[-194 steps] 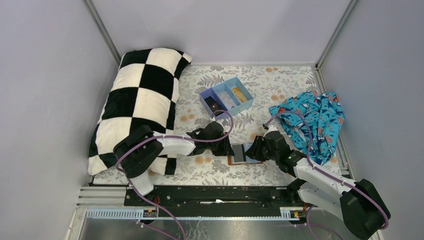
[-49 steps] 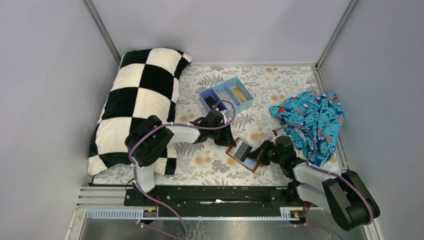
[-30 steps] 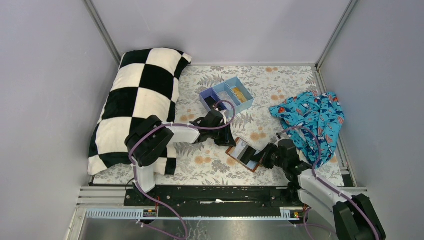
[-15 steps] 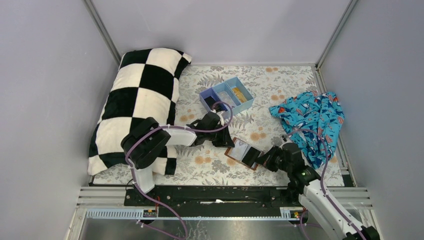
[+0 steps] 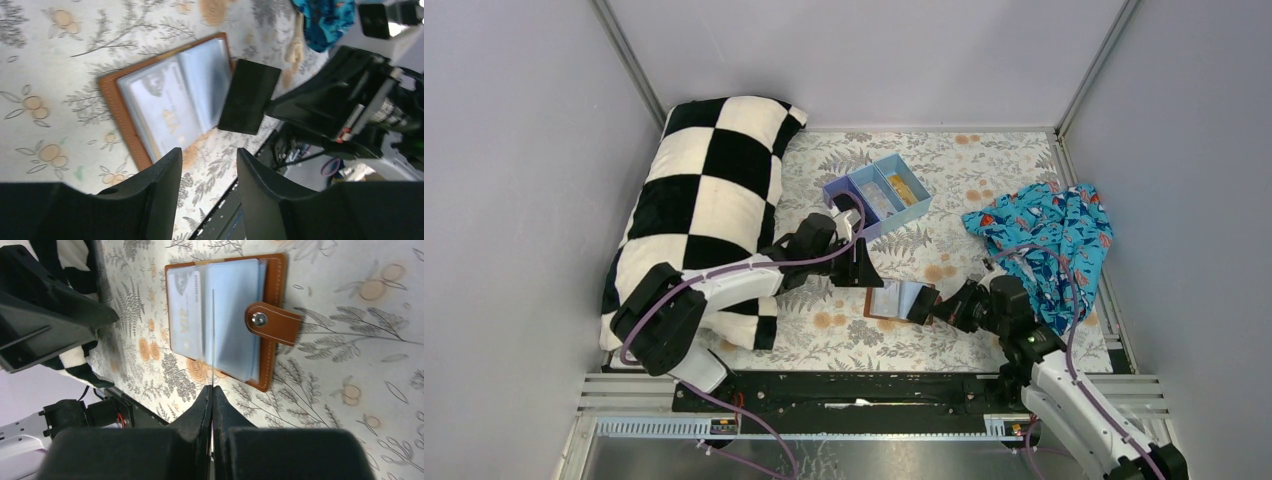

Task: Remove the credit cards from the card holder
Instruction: Place the credit card in the storage box.

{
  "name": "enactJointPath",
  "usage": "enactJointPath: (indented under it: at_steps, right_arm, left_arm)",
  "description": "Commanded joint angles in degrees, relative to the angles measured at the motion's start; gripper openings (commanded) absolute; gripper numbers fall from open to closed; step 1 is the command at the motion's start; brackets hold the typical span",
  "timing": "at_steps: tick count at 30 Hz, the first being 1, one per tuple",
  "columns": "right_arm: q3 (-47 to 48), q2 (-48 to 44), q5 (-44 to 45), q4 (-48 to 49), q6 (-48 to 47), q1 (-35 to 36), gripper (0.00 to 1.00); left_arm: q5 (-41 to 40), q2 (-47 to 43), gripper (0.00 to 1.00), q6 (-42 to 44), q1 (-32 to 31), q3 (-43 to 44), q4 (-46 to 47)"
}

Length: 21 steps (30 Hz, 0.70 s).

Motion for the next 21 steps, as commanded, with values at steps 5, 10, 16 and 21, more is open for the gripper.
enactJointPath:
  at_steps: [5, 10, 16, 21]
  right_arm:
    - [3.7, 11.6, -9.0, 21.4, -0.6, 0.4, 0.00]
    - [4.2, 18.2, -14.3, 31.0, 1.2, 0.4, 0.00]
    - [2.1, 23.9, -23.9, 46.1, 6.9, 0.4, 0.00]
    - [1.9, 28.0, -29.6, 55.1, 9.9, 0.4, 0.00]
  left_arm:
    - [12.6, -2.9, 0.65, -1.0, 0.8, -6.5, 13.1]
    - [17.7, -0.3, 0.66, -6.7, 3.2, -10.5, 22.6]
    - [25.5, 2.7, 0.66, -15.6, 6.9, -14.8, 40.3]
    - [28.2, 6.1, 0.65, -21.5, 7.0, -15.7, 50.2]
